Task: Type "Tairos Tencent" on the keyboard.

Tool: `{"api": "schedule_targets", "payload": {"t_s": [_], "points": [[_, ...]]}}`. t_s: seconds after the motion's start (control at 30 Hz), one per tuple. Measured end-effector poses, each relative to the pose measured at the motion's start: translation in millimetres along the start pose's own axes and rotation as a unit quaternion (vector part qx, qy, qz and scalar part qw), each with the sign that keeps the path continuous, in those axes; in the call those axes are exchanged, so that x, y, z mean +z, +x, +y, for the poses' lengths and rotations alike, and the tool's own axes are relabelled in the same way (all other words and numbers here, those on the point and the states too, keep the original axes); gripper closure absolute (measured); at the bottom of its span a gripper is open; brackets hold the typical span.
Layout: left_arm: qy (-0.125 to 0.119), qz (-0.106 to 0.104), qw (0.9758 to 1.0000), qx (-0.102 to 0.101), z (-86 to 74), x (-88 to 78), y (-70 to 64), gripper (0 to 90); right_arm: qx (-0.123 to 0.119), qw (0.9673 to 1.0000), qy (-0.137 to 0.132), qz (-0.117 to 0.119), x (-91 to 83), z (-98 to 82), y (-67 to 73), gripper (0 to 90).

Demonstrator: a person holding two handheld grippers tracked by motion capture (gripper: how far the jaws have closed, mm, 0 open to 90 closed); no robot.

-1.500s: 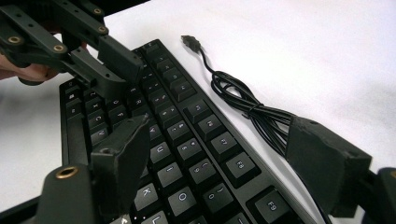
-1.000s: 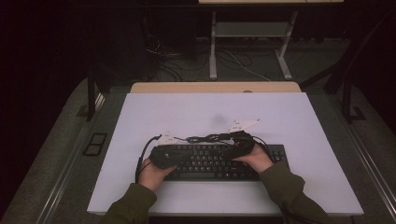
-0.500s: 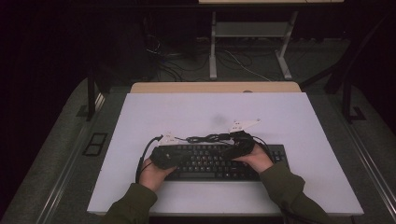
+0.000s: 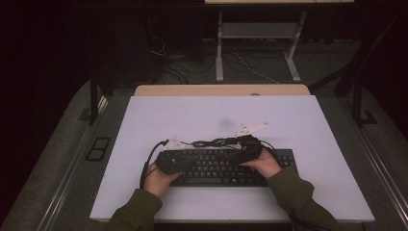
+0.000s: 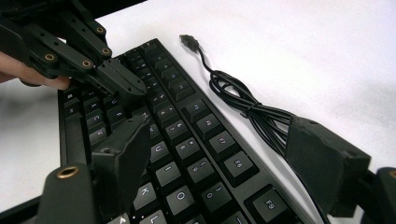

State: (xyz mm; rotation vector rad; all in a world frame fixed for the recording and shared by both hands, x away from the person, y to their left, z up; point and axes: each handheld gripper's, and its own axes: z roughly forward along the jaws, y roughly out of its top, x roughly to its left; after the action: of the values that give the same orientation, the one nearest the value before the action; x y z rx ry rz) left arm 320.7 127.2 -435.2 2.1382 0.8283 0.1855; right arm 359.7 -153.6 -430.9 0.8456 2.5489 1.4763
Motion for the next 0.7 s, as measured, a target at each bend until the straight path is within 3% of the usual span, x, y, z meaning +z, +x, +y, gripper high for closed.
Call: {"api": "schedule_targets", "payload": {"t_s": [0.37,0.7], "points": [[-0.022,-0.007,0.9997,-0.006,1.4,-5.9,-0.8,88.5,0.002,1.0000,-0.004,-0.001,-2.0,0.5,-1.3,22.2],[-0.036,-0.009,0.9993,-0.003,-0.2,-13.0,-1.7,76.0,0.005,1.0000,-0.009,0.000,-4.2,0.6,-2.3,22.2]]}}
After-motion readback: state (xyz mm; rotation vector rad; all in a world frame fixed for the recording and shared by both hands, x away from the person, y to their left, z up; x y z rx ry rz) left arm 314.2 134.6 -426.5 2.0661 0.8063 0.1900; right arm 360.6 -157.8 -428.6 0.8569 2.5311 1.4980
